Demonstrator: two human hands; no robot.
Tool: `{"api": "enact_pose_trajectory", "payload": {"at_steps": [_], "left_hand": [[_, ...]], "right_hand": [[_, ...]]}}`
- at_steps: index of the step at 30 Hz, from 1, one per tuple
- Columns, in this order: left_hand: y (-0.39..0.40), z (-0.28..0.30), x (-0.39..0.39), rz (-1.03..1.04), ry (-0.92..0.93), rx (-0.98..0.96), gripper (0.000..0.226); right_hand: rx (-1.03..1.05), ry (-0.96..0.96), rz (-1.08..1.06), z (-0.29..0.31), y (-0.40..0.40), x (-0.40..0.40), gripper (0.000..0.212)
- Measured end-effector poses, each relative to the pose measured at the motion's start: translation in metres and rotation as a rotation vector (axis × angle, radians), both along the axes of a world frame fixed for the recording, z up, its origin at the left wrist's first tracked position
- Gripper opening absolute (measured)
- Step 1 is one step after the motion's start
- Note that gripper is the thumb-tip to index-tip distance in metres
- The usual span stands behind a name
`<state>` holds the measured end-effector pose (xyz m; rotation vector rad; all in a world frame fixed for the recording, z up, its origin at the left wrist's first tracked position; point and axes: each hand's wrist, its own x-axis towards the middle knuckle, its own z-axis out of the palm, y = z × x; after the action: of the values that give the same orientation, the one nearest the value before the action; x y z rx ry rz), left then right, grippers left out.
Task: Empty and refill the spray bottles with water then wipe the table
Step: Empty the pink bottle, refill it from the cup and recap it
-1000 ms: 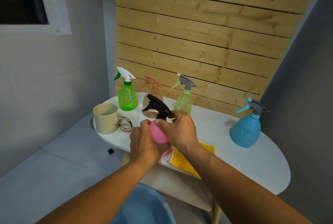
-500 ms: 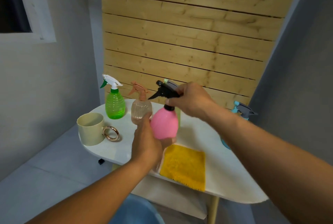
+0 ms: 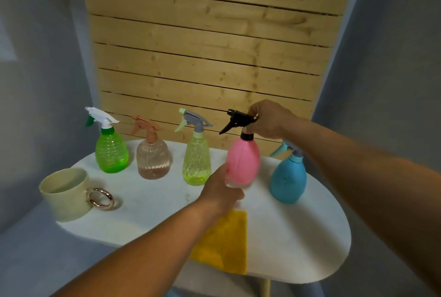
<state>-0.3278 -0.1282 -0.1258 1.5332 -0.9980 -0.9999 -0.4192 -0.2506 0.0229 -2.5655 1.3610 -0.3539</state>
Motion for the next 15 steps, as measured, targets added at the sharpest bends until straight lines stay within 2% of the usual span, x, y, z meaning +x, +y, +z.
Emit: {"api": "enact_pose_trajectory", "payload": {"at_steps": [15], "left_hand": [[-0.019, -0.032, 0.003, -0.119, 0.054, -0.005, 0.079]], "right_hand": [[-0.009, 0.230, 0.051, -0.037, -0.045, 0.015, 0.022]]}}
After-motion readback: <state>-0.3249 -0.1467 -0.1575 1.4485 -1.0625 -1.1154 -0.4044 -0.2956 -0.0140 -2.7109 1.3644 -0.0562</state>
